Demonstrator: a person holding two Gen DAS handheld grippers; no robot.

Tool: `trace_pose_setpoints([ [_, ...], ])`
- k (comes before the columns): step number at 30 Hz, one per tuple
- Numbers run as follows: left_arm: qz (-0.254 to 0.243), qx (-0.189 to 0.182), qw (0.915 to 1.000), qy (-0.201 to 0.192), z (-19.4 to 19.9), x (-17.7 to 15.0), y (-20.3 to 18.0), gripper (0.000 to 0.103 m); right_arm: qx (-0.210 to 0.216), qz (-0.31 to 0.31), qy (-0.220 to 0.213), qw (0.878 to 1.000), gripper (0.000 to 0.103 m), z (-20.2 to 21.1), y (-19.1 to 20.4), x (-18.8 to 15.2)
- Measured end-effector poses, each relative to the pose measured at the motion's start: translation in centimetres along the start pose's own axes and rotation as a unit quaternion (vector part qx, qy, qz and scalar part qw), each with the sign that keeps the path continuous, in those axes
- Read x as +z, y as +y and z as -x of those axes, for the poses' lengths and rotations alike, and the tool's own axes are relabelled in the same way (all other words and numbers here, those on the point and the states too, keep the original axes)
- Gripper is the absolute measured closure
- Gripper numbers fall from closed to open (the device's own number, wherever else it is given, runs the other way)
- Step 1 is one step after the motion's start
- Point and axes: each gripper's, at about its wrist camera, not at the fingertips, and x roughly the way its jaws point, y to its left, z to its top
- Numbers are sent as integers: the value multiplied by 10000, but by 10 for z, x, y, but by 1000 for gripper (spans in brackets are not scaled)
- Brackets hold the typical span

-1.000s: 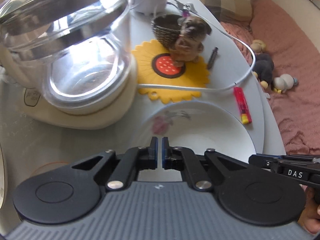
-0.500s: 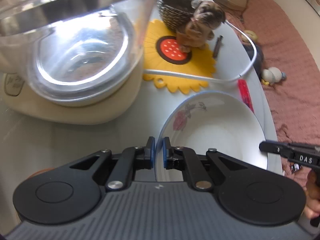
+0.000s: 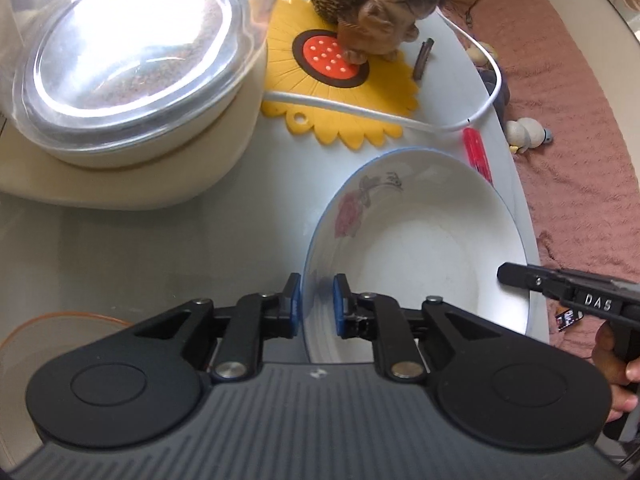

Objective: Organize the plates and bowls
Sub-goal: 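Lift the rose plate with both grippers and carry it over the other plate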

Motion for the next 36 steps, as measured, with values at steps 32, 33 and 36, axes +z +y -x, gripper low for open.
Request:
trace_pose_setpoints([
  [32,1092,148,9878,-1104,136,-83,38,87,245,694,-334,9967,91,55,90,-8],
  [33,1116,137,9874,-1117,140,-87,43,87,263,722,-359,9964,91,56,96,-9],
  [36,1181,112,9856,-1201,153,-99,60,87,291,820,-428,9953,91,58,114,-14],
])
